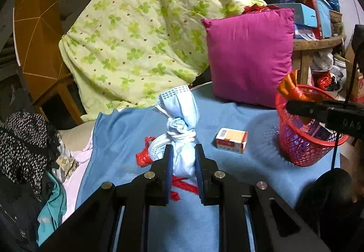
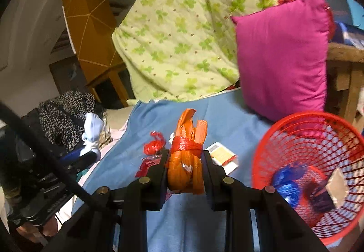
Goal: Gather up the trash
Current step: 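Carry the orange plastic with the right tool while the left tool carries the mask into the red basket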
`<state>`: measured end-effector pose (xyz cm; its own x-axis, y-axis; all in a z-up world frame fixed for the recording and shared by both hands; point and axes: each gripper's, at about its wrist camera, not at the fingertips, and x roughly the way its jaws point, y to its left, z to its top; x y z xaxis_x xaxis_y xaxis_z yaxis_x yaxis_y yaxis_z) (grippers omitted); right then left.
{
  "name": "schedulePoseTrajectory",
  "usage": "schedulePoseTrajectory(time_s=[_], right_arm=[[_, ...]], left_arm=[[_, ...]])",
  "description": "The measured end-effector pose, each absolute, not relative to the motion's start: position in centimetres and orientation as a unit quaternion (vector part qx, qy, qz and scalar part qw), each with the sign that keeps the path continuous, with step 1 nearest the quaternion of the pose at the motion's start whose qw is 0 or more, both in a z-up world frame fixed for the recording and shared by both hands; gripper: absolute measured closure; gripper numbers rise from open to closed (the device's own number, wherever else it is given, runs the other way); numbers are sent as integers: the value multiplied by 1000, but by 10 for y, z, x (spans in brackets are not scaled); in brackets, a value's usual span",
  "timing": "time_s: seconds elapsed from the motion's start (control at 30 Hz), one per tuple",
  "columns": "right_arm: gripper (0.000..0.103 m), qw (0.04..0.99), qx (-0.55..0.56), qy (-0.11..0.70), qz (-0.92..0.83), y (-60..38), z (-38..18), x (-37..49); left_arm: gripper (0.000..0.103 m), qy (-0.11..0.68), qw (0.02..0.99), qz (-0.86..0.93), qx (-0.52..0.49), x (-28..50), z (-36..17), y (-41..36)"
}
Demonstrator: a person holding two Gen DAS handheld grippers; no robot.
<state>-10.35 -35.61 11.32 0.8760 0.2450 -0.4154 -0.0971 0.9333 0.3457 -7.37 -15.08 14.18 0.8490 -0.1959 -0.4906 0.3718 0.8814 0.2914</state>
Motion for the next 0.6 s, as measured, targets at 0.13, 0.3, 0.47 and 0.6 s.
schedulePoseTrajectory(time_s=[0.13, 0.3, 0.47, 0.6], right_arm=[[75, 957, 168, 226, 67, -379, 121, -117], [75, 958, 179, 220, 34, -413, 120, -134], [75, 955, 203, 215, -18, -458, 112, -154], [74, 945, 238, 219, -44, -492, 101, -164]], left_arm=[[84, 229, 939, -168, 195, -76, 146, -168], [84, 244, 926, -221, 182, -73, 148, -197], [84, 251, 904, -296, 179, -72, 149, -243], [83, 264, 885, -342, 176, -66, 149, -283]])
